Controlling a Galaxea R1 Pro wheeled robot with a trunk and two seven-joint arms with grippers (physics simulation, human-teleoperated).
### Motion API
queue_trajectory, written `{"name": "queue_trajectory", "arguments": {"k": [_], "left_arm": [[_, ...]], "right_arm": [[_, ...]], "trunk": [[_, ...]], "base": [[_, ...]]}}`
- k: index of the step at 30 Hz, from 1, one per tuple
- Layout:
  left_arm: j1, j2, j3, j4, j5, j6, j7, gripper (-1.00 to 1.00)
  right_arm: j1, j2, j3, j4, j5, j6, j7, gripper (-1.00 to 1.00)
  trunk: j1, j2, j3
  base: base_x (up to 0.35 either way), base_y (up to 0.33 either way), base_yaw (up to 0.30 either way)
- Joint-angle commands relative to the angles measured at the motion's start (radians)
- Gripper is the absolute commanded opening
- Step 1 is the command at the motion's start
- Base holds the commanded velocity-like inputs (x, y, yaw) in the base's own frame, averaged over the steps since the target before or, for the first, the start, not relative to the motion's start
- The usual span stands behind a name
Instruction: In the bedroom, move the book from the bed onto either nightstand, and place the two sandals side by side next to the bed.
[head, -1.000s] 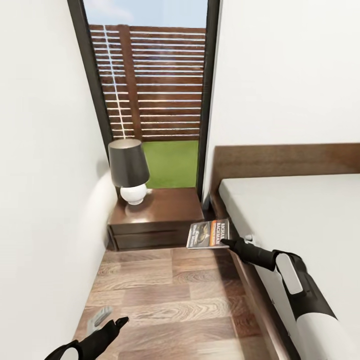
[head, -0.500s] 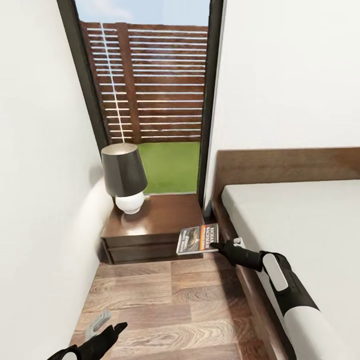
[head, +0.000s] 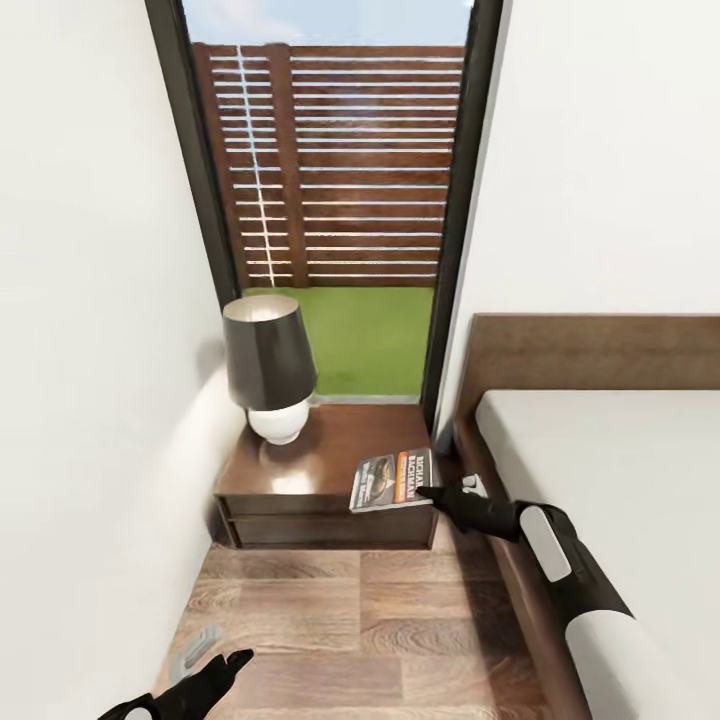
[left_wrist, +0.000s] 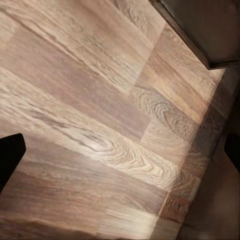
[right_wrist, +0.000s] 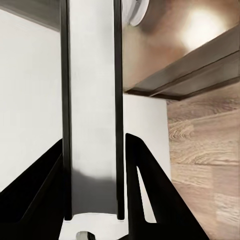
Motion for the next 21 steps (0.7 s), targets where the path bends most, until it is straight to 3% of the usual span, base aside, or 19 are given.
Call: {"name": "queue_trajectory", "arguments": {"k": [1,21], "left_arm": [[-0.001,0.001,-0.001,0.0,0.009,0.003,0.005,1.0],[-0.001,0.002,-0.003,0.026,0.007,0.003,0.006,1.0]], "right_arm": [[-0.001,0.0,-0.003,0.0,-0.002,0.006,0.007,-1.0],[0.0,-0.005,-0.004,0.0,-0.01,-0.042,0.011,-1.0]], "trunk": [[0.0,0.0,-0.001],[0.0,0.0,-0.001]], "base": [[0.329,0.0,0.137],[0.329,-0.035,0.028]]}}
